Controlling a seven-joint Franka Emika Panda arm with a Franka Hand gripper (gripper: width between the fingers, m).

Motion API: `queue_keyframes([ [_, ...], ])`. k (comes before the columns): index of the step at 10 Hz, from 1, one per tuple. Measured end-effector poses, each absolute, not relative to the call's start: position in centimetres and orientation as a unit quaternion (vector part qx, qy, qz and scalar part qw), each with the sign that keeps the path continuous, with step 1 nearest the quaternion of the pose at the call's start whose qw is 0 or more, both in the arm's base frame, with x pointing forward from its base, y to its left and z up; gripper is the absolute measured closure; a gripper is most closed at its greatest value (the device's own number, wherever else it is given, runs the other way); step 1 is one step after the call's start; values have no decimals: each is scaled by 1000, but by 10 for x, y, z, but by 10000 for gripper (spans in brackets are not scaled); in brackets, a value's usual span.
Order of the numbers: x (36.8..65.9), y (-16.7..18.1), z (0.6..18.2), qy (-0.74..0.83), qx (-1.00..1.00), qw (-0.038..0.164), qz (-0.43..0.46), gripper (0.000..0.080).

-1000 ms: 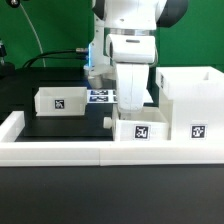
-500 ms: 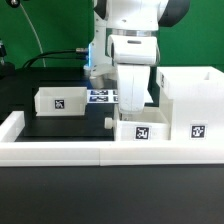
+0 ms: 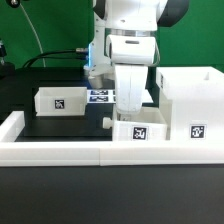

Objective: Assemble drawer

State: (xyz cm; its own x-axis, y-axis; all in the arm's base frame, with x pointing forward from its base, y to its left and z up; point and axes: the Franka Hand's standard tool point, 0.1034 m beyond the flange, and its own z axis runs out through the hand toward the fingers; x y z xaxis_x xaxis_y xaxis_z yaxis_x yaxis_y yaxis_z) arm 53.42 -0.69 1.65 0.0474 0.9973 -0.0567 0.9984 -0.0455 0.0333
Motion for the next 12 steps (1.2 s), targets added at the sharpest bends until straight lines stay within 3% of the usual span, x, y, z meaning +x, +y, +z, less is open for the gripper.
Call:
queue_keyframes([
  [4,534,4,17,675,737,41,-16,757],
  [7,534,-6,17,679,733,41,-15,757],
  [10,533,-40,17,696,717,23,-1,757],
  [12,533,-41,17,692,722,20,2,757],
])
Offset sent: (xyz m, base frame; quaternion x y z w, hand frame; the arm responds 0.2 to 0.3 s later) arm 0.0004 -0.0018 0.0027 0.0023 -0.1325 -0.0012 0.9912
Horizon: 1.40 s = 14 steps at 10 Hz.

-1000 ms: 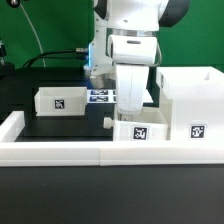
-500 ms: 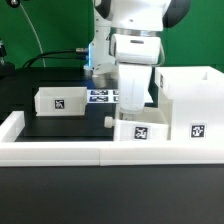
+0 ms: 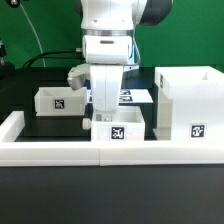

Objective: Assemble drawer

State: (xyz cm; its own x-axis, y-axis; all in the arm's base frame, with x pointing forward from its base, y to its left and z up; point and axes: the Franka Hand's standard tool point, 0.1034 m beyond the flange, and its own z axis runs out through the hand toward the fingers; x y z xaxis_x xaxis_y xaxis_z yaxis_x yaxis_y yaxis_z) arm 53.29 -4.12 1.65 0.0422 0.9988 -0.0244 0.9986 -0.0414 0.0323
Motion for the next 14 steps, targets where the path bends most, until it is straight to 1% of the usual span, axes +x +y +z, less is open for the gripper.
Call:
queue_keyframes([
  [1,533,-41,16,692,721,20,2,757],
  [2,531,-38,16,694,720,13,-5,757],
  [3,529,-35,16,695,718,-2,-20,757],
  [4,531,-36,16,695,719,2,-16,757],
  [9,529,-37,16,694,720,0,-18,757],
  [14,533,-24,18,698,716,-9,-26,757],
])
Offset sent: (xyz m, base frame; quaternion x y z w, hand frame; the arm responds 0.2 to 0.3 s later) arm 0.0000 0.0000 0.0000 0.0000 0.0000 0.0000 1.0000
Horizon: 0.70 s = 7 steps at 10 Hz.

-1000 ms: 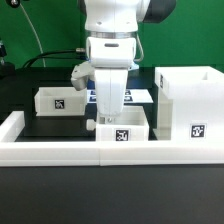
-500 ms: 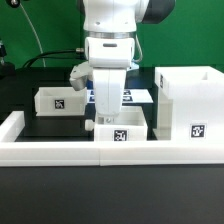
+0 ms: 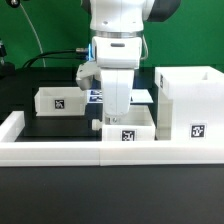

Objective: Assemble drawer

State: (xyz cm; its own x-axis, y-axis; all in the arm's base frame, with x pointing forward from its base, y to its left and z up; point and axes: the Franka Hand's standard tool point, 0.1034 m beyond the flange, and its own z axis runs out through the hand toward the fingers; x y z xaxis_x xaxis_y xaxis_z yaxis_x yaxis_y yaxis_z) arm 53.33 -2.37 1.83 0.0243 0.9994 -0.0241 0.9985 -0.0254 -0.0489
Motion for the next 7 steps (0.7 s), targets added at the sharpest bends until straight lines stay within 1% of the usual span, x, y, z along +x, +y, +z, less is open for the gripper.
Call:
queue_keyframes([
  [6,534,-23,18,-698,-716,10,26,757],
  [7,536,-21,18,-700,-714,13,29,757],
])
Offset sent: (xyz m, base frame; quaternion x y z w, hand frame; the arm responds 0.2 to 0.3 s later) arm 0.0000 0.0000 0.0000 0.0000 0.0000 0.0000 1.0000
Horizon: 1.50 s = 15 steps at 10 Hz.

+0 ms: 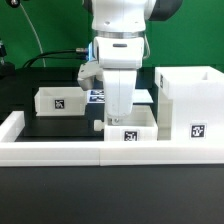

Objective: Assemble drawer

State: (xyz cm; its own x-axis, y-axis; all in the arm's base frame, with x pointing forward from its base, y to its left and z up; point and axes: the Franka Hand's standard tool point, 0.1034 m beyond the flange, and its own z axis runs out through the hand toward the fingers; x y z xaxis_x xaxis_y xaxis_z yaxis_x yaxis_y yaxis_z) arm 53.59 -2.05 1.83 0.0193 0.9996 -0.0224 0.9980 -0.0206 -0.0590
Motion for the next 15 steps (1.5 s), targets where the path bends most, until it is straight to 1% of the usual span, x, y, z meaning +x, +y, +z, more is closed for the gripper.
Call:
queue_keyframes([
  [2,544,-15,19,-709,-705,14,26,757],
  [13,539,-8,18,-715,-699,18,25,757],
  [15,539,-9,19,-714,-699,23,32,757],
])
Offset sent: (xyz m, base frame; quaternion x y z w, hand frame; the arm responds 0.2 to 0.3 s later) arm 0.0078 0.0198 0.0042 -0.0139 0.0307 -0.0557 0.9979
